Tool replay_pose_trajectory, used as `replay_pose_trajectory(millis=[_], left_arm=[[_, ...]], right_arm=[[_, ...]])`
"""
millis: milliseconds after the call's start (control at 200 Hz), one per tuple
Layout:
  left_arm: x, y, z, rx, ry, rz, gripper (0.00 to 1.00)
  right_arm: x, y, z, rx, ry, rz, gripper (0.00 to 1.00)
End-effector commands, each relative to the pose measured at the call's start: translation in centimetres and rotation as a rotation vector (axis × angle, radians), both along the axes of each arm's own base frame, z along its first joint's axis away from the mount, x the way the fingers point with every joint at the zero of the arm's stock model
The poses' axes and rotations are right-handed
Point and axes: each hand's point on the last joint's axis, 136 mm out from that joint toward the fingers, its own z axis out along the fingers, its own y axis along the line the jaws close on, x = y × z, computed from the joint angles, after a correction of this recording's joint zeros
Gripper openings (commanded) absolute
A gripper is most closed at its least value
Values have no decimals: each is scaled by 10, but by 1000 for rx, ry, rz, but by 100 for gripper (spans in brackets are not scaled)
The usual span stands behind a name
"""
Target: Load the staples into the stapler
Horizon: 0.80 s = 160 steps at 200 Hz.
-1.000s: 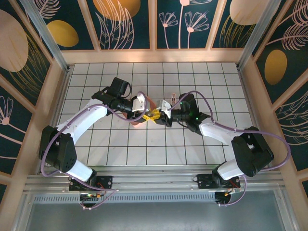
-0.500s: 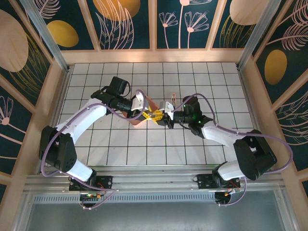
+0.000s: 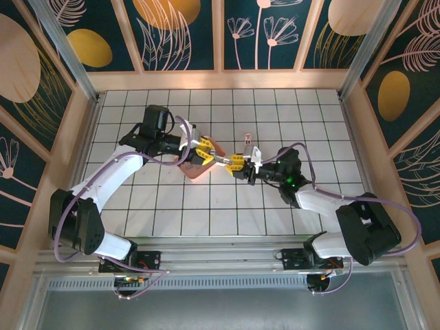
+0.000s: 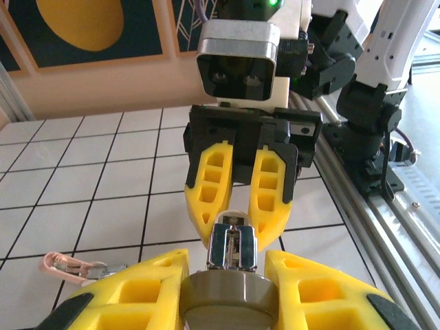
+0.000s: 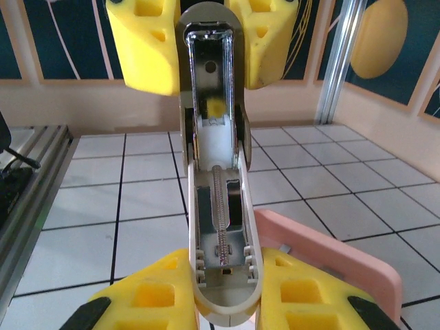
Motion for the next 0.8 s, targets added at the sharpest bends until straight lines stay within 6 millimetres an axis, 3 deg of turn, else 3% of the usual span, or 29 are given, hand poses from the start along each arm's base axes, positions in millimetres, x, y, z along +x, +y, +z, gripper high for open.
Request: replay_pose_trajectory(millis=[0,285,496,666,796], left_arm=[[-5,9,45,-117,-89,-32,8],[-6,9,53,-138,-103,-46,9],[-5,9,48,-125,-104,-38,9],[-2,10,44,-113,-131,-25,9],[3,9,42,-103,-152,-6,10]], right_arm=[[10,-12,-38,-40,141,-77,13],[14,5,-33,-47,123,-59,35],[17,4,-27,-77,104,-77,44],[19,-1,2,-30,170,-115,52],[14,-2,27,74,374,-87,56]])
